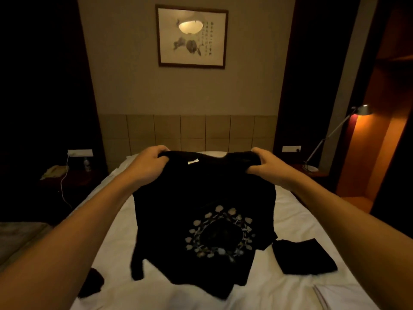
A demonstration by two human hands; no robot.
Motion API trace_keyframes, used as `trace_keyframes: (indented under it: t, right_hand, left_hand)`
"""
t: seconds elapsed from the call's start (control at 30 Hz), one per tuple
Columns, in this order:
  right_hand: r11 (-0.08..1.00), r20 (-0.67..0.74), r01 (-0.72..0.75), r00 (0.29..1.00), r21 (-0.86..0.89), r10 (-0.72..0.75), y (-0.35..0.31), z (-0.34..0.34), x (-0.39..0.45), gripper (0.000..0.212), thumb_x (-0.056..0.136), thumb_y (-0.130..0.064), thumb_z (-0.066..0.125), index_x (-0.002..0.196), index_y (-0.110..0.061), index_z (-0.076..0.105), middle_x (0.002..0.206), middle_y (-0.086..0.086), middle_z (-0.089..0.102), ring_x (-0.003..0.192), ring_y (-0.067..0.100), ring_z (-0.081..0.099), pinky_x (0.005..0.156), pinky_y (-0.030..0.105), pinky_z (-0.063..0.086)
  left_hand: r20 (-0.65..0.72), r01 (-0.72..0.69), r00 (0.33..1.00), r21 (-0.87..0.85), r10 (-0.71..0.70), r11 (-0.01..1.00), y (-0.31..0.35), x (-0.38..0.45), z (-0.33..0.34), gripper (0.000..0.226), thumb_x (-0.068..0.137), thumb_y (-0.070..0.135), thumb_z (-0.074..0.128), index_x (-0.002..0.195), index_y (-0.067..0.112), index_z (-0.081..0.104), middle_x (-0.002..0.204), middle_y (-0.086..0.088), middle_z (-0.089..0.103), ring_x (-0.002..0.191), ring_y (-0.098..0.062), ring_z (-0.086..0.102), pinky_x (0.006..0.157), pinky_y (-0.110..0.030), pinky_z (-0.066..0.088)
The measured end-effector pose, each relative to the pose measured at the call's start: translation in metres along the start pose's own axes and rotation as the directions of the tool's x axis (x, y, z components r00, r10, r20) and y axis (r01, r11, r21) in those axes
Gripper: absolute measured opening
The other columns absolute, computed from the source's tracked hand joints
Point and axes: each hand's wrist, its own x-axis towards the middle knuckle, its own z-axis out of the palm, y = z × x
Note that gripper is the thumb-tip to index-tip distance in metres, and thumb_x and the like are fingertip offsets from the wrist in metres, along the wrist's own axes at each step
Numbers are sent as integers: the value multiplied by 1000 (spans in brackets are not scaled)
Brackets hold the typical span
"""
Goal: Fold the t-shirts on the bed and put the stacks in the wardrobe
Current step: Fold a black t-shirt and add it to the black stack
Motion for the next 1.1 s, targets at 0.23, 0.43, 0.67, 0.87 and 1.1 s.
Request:
trace_keyframes:
  t: [0.23, 0.43, 0.67, 0.87, 1.1]
  right_hand:
    - [989, 104, 23, 994, 146, -38, -3, -6, -13, 4, 95, -15, 61, 94, -11, 62, 67, -7, 60, 62, 6, 58, 58, 15, 43]
    - [978, -219, 64, 975, 199, -19, 23, -16, -17, 12, 98, -18, 56, 97, -6, 54, 78, 11, 52, 63, 24, 53, 59, 31, 39]
    - [942, -100, 60, 995, 331, -28, 9, -12, -18, 17, 101, -13, 51, 113, -7, 60, 79, 4, 59, 63, 16, 57, 58, 26, 42]
    - [934, -208, 97, 978, 343, -25, 11, -13, -21, 27, 101, -16, 49, 114, 6, 58, 89, 14, 55, 81, 30, 53, 68, 35, 40]
    - [916, 71, -48, 997, 399, 21, 14, -34, -47, 28, 92, -18, 62, 119, -11, 65, 102, 12, 69, 89, 28, 66, 82, 38, 53]
  left_hand:
    - [87, -72, 994, 160, 59, 984, 16, 7, -3, 19, 103, 14, 48, 91, 20, 62, 79, -4, 59, 61, -16, 54, 57, -29, 38]
    - [-4, -187, 971, 613, 240, 768, -22, 7, -23, 17, 93, 6, 59, 100, 22, 61, 93, 2, 59, 88, -21, 59, 74, -34, 47]
    - [79, 156, 988, -438, -135, 885, -36, -19, 10, 30, 103, 7, 42, 99, 17, 70, 65, 5, 65, 62, -12, 59, 61, -26, 41]
    - [25, 22, 1000, -259, -16, 966, 6, -25, 16, 36, 91, 47, 59, 94, 13, 72, 65, 4, 67, 68, -20, 62, 61, -30, 40]
    - [181, -165, 980, 509, 83, 845, 21, -32, -15, 52, 75, 72, 64, 108, 32, 57, 99, 8, 68, 86, -10, 66, 74, -33, 56]
